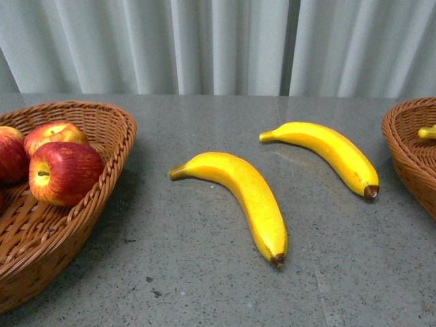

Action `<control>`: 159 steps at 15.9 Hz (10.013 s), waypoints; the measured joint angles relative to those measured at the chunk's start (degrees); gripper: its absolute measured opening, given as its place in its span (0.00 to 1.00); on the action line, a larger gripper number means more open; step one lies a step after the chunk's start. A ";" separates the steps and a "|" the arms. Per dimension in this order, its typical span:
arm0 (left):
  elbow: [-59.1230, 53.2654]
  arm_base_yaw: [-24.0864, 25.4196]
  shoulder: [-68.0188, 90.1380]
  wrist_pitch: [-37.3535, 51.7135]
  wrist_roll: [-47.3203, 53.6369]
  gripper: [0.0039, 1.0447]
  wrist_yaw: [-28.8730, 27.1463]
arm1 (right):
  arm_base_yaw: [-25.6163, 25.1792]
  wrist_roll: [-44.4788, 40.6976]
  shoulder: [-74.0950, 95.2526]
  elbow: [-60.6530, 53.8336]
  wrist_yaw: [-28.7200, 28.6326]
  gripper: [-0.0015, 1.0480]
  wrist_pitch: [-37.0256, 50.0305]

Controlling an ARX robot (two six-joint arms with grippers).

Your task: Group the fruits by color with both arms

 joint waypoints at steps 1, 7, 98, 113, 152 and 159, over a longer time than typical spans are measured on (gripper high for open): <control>0.00 0.00 0.00 0.00 0.00 0.94 -0.02 | -0.83 2.05 16.70 12.39 -4.96 0.94 14.40; 0.00 0.00 0.00 0.00 0.02 0.94 -0.02 | 7.30 1.99 47.17 31.39 -5.14 0.94 23.69; 0.00 0.00 0.00 0.00 0.02 0.94 -0.02 | 20.26 -27.12 113.90 90.62 1.16 0.94 -17.09; 0.00 0.00 0.00 0.00 0.02 0.94 -0.02 | 19.15 -34.07 115.47 86.95 3.72 0.68 -15.98; 0.00 0.00 0.00 0.00 0.02 0.94 -0.02 | -20.52 -5.09 -0.02 3.72 -19.56 0.13 0.96; 0.00 0.00 0.00 0.00 0.02 0.94 -0.02 | -15.34 -5.31 -1.75 1.70 -14.21 0.02 0.07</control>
